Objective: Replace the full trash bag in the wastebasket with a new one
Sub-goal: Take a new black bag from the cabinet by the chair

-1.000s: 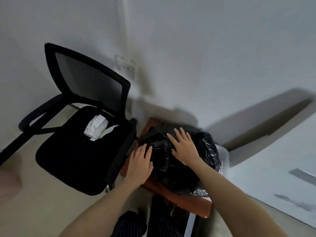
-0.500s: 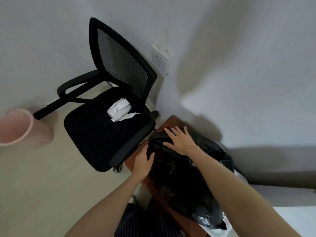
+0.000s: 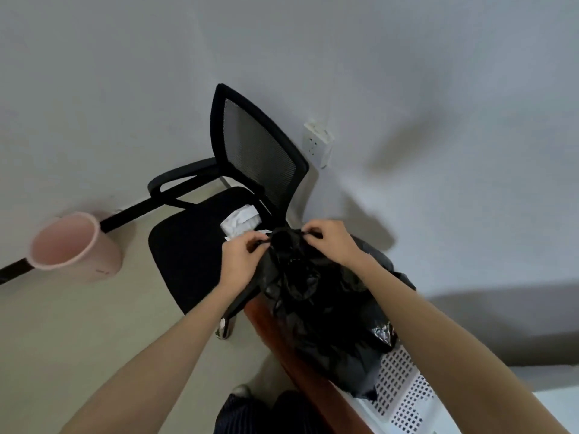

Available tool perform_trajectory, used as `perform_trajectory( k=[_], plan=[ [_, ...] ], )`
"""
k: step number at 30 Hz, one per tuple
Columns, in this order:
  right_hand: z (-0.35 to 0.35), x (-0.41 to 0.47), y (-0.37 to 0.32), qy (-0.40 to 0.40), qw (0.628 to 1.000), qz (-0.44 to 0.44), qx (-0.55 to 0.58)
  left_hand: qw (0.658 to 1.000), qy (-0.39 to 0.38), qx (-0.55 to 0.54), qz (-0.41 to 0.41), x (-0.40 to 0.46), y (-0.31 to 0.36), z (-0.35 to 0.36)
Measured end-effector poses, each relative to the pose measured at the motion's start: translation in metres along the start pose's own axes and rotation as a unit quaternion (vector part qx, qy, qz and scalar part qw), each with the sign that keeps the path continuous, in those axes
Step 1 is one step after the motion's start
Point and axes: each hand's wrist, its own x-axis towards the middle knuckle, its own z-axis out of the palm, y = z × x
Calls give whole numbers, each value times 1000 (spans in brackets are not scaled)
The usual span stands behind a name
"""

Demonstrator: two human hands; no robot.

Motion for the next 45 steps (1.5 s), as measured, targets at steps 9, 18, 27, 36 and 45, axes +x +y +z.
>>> perform_trajectory(
  k=[9, 18, 27, 36, 45],
  plan=[
    [10, 53, -187, -57, 984, -56, 162, 984, 164, -60, 27, 14, 20, -172],
    [146, 80, -378, -199, 950, -157, 183, 958, 273, -84, -30, -39, -35, -360],
    [279, 115, -500, -136, 959, -206, 139, 949, 305, -34, -71, -71, -124, -524],
    [359, 198, -539, -164, 960, -218, 59, 956, 215, 44, -193, -12, -218, -593],
    [431, 355, -568, -282, 943, -171, 32, 963, 84, 123, -225, 112, -308, -654]
  ],
)
